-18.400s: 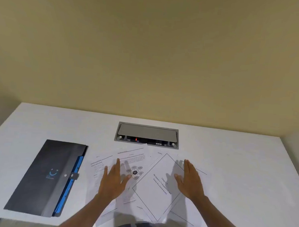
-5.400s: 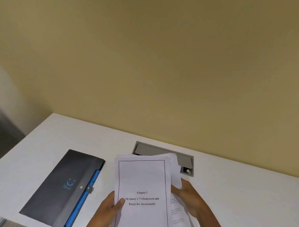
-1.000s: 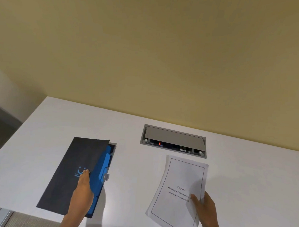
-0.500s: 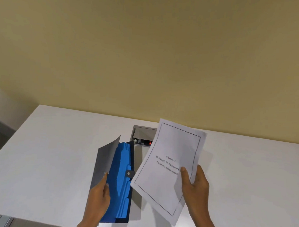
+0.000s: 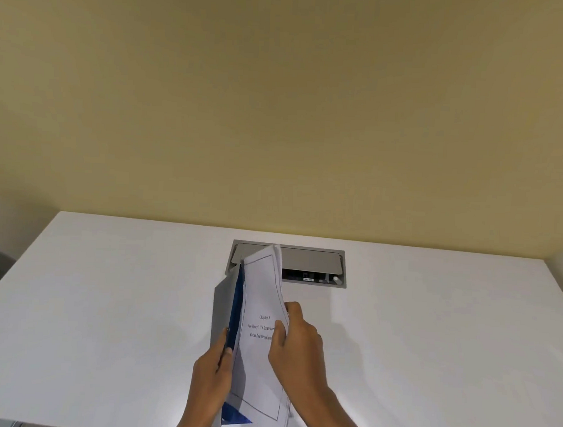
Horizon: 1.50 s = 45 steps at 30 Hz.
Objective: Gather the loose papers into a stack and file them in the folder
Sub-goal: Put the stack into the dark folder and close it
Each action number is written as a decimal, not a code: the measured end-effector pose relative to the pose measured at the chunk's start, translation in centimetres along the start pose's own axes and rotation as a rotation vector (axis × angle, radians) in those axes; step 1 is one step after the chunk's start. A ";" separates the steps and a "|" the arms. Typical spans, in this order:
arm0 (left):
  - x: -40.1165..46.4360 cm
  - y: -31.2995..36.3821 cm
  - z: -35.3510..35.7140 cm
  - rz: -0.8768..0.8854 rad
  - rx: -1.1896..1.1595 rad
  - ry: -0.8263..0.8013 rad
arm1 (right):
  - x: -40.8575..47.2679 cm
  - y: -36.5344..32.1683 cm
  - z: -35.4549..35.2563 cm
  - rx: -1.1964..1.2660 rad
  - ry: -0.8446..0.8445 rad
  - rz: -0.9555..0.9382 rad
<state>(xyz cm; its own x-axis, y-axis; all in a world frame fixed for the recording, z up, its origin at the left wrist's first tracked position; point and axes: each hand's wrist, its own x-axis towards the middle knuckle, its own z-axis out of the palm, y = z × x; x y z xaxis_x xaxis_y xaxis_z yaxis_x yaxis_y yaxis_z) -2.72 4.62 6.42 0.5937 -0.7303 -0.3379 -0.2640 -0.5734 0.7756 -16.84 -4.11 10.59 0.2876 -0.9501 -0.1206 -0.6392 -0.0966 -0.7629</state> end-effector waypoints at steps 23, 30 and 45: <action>-0.8 0.5 1.3 -0.046 -0.045 0.009 | 3.0 0.0 8.1 -0.151 -0.158 0.129; -1.0 0.2 1.3 -0.026 -0.088 -0.035 | 3.2 0.4 8.8 -0.190 -0.214 0.116; -0.8 -0.4 2.8 -0.027 -0.065 -0.024 | 3.1 3.3 8.8 -0.233 -0.152 0.113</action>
<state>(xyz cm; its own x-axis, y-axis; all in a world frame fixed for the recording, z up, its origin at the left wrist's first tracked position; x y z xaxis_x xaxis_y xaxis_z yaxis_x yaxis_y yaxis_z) -5.18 4.36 4.91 0.5812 -0.7240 -0.3714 -0.1975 -0.5683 0.7988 -11.73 -4.76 2.10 0.2971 -0.9053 -0.3035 -0.8146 -0.0746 -0.5752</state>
